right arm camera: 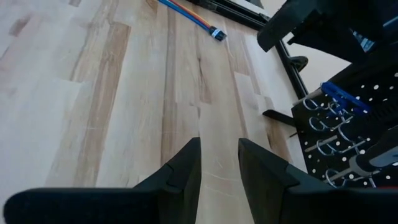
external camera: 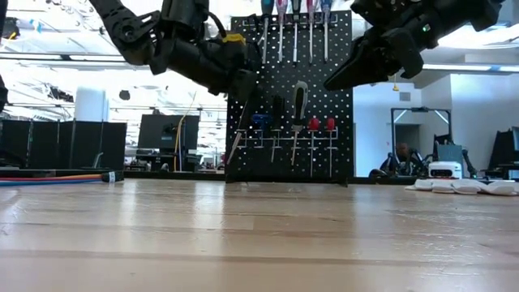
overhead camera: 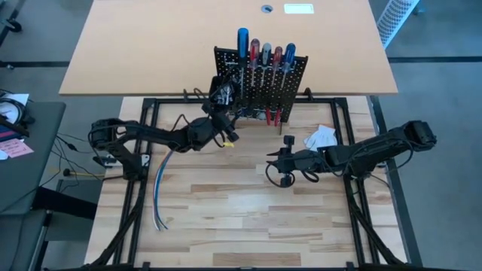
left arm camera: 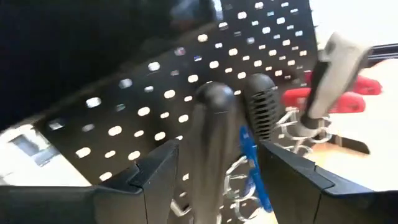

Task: Hang tools onto peg board
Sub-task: Hang the black screwdriver on the black pegboard

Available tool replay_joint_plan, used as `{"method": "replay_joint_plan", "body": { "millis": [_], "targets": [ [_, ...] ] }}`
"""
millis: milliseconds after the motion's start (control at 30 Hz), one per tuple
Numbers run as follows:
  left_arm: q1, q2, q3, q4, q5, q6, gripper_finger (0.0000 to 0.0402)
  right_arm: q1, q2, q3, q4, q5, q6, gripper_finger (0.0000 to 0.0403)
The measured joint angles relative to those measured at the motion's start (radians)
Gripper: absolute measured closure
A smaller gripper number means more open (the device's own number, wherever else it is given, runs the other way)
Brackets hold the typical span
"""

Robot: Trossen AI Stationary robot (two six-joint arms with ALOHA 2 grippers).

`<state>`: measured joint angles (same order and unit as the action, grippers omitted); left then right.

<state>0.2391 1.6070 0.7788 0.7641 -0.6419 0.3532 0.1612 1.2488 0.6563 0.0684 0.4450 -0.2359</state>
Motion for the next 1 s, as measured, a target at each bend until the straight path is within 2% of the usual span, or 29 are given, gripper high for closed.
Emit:
{"method": "replay_joint_plan", "body": {
  "millis": [133,533,1000],
  "targets": [
    [0.032,0.0,0.0,-0.003,0.12,0.004,0.019,0.0,0.0,0.0,0.0,-0.001,0.0,0.029],
    [0.086,0.031,0.002,0.05,0.173,0.051,0.0195,0.0,0.0,0.0,0.0,-0.001,0.0,0.029],
    [0.09,0.031,0.007,0.067,0.174,0.005,0.029,0.003,0.0,0.0,0.0,-0.001,0.0,0.029]
  ]
}}
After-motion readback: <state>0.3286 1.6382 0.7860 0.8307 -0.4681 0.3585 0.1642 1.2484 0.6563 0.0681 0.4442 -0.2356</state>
